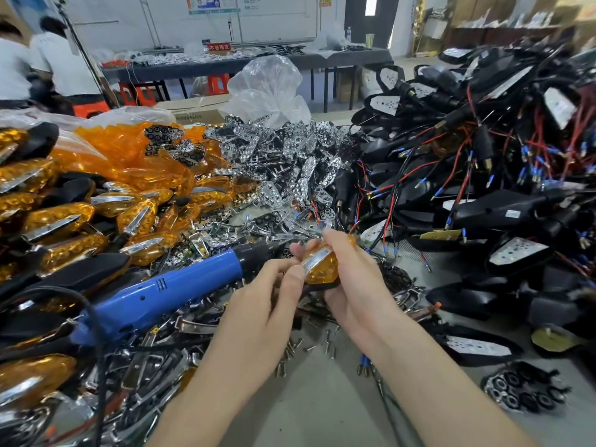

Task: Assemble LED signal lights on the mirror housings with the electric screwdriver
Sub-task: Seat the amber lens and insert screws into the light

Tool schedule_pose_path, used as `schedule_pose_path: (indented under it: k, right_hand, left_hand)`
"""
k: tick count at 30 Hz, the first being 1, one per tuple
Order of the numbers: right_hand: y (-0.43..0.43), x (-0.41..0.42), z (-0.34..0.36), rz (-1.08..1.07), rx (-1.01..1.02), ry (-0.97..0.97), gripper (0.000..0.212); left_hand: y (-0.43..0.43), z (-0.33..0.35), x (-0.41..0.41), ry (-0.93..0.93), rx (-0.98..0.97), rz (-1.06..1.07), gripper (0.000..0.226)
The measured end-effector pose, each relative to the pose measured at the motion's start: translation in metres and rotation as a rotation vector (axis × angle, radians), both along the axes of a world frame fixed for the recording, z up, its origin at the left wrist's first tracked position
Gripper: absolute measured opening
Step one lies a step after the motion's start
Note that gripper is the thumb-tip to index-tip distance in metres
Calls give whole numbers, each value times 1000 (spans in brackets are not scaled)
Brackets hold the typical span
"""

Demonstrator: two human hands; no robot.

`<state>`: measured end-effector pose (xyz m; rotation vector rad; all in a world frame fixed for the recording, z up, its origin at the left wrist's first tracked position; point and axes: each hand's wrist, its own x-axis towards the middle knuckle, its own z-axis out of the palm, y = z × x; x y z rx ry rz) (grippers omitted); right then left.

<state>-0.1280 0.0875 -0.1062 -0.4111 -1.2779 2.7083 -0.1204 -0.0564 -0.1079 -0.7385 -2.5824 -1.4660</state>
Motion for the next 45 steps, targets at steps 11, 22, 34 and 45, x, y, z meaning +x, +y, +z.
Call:
schedule_pose_path:
  k: [11, 22, 34, 45]
  right_hand:
    - [-8, 6, 4, -48, 369, 246, 7]
    - [-11, 10, 5, -25, 431, 267, 23]
    - [-6, 5, 5, -11, 299, 260, 9]
    - [-11, 4, 8, -92, -9, 218, 4]
  left_hand:
    - [-8, 11, -2, -285, 144, -194, 30]
    - [-7, 9, -5, -356, 231, -215, 29]
    - [1, 13, 1, -243, 291, -162, 33]
    - [8, 1, 11, 500, -215, 137, 38]
